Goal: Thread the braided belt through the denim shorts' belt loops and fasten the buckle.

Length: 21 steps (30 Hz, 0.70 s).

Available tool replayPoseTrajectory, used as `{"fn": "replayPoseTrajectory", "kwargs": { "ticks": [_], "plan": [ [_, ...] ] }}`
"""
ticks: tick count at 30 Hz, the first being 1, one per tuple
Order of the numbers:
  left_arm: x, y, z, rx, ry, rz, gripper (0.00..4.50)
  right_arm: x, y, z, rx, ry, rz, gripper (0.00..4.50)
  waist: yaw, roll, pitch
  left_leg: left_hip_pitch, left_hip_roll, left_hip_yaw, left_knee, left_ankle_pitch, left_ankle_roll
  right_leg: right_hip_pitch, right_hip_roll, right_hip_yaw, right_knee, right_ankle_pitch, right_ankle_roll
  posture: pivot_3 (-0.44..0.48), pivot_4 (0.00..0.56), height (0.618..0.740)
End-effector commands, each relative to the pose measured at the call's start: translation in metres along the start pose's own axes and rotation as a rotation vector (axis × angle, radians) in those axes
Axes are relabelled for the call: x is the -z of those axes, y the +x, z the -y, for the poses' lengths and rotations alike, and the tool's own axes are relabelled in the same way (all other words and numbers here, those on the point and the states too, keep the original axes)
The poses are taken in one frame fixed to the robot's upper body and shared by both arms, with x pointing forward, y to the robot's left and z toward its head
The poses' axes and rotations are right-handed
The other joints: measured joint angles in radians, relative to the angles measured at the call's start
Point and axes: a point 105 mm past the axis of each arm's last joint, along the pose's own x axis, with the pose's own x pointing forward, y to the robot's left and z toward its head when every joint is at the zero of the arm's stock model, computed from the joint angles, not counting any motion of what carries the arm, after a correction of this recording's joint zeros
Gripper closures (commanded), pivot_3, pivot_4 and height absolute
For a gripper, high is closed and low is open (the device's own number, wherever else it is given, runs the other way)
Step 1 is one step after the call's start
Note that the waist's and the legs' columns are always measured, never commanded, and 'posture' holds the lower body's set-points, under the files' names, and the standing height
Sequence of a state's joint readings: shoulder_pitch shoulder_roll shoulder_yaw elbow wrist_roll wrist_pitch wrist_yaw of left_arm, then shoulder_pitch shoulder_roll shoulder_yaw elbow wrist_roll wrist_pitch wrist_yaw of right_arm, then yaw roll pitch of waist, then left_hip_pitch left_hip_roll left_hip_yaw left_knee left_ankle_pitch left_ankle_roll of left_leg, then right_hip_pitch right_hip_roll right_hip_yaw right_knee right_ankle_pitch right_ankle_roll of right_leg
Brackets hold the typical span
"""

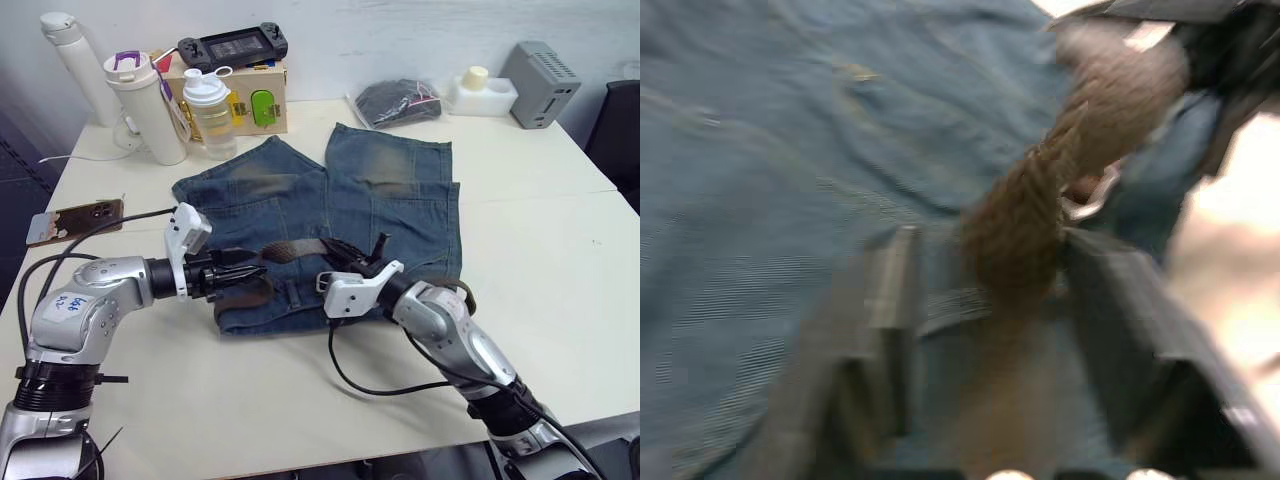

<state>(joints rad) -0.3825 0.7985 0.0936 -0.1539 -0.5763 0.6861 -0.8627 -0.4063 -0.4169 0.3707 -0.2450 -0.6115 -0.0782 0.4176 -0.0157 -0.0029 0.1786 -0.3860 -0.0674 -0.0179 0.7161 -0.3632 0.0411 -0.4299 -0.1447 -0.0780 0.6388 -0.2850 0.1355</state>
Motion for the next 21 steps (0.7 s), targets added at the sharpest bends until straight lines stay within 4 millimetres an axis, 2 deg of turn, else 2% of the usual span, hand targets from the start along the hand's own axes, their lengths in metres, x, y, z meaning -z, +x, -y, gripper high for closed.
{"fn": "replayPoseTrajectory", "kwargs": {
  "ticks": [1, 5, 9, 12, 15, 21],
  "plan": [
    [-0.015, -0.015, 0.003, -0.041, 0.133, 0.022, 1.02, -0.008, -0.003, 0.015, 0.025, 0.013, 0.026, 4.49, -0.004, 0.0, 0.0, 0.0, 0.0, 0.0, 0.0, 0.0, 0.0, 0.0, 0.0, 0.0, 0.0, 0.0, 0.0, 0.0, 0.15, 0.682],
    [-0.021, -0.031, 0.013, -0.047, 0.169, 0.029, 1.02, -0.007, -0.001, 0.012, -0.023, 0.051, 0.001, 4.49, -0.01, 0.0, 0.0, 0.0, 0.0, 0.0, -0.001, 0.0, 0.0, 0.0, 0.0, 0.001, 0.0, 0.0, 0.0, 0.0, 0.15, 0.682],
    [-0.027, -0.046, 0.009, -0.093, 0.133, 0.062, 1.02, 0.002, -0.003, 0.002, -0.105, 0.093, -0.073, 4.49, -0.007, 0.0, 0.0, 0.0, 0.001, 0.0, 0.0, 0.0, 0.0, 0.0, -0.001, 0.001, -0.001, 0.0, 0.0, 0.0, 0.15, 0.682],
    [-0.026, -0.052, 0.005, -0.124, 0.131, 0.06, 1.02, 0.001, -0.003, 0.006, -0.099, 0.092, -0.076, 4.49, -0.007, 0.0, 0.0, 0.0, 0.0, -0.001, 0.0, 0.0, 0.0, 0.001, -0.001, 0.001, -0.001, 0.0, 0.0, 0.0, 0.15, 0.682],
    [-0.025, -0.051, 0.01, -0.098, 0.068, 0.085, 1.02, 0.005, -0.001, 0.018, -0.03, 0.023, -0.084, 4.49, -0.008, 0.0, 0.0, 0.0, 0.0, -0.001, 0.0, 0.0, 0.0, 0.0, -0.001, 0.001, 0.0, 0.0, 0.0, 0.0, 0.15, 0.682],
    [-0.019, -0.021, 0.019, -0.025, 0.012, 0.122, 1.02, -0.007, 0.002, 0.026, 0.03, -0.075, 0.014, 4.49, -0.007, 0.0, 0.0, 0.0, 0.0, -0.001, 0.0, 0.0, 0.0, 0.0, -0.001, 0.001, 0.0, 0.0, 0.0, 0.0, 0.15, 0.682]
  ]
}}
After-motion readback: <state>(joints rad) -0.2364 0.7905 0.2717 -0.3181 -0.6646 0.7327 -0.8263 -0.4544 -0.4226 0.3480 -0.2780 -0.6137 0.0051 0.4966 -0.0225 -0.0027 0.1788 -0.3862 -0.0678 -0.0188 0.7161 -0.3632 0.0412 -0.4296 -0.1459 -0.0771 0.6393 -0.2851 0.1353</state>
